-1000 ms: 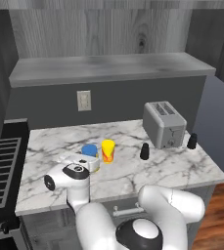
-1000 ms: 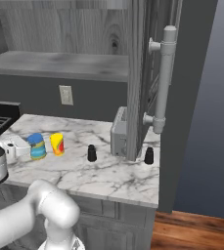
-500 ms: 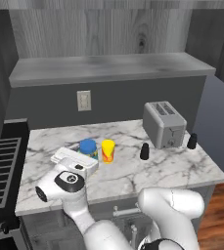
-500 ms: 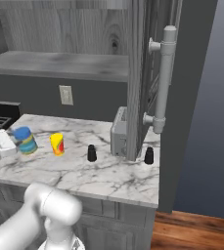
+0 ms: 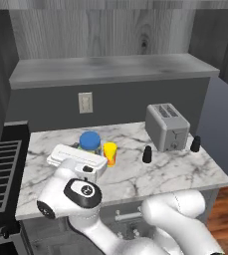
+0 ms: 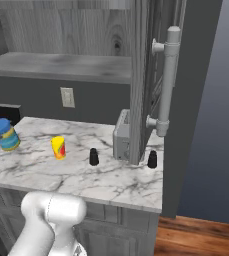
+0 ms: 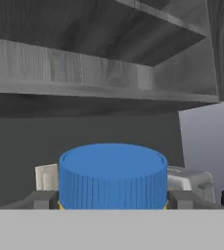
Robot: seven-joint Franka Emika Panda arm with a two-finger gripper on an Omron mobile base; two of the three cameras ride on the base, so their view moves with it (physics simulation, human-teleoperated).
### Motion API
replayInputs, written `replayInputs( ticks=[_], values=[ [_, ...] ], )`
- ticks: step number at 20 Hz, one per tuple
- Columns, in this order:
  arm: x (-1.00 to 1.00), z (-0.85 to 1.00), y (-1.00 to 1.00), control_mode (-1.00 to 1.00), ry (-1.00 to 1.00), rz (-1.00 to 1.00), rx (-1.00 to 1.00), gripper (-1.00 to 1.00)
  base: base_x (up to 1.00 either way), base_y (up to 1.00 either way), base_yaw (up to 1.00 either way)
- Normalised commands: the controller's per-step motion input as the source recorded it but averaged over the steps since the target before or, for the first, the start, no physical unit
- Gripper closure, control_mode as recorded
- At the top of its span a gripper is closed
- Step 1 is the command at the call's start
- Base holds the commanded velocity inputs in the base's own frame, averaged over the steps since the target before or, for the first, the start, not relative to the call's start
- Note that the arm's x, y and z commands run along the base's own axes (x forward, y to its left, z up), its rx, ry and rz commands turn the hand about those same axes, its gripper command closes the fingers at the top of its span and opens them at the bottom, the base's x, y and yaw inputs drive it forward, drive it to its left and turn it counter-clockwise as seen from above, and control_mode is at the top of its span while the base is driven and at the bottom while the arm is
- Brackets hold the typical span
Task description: There are various items on the counter. Only move the condiments/shakers into the cabinet.
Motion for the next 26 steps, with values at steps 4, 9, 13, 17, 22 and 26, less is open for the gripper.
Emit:
replayInputs(
  ticks=[4, 9, 13, 17, 22, 26],
  values=[
    [-0.51, 1.0, 0.0, -1.0, 0.05, 0.27, 0.0, 1.0, 0.0, 0.0, 0.0],
    [-0.18, 1.0, 0.0, -1.0, 0.06, 0.27, 0.0, 1.0, 0.0, 0.0, 0.0],
    [0.0, 1.0, 0.0, -1.0, 0.0, 0.14, 0.0, 1.0, 0.0, 0.0, 0.0],
    [0.0, 1.0, 0.0, -1.0, 0.0, 0.01, 0.0, 1.0, 0.0, 0.0, 0.0],
    [0.01, 1.0, 0.0, -1.0, 0.01, -0.02, 0.0, 1.0, 0.0, 0.0, 0.0],
    [0.1, 0.97, 0.0, -1.0, 0.06, -0.07, 0.0, 1.0, 0.0, 0.0, 0.0]
  ],
)
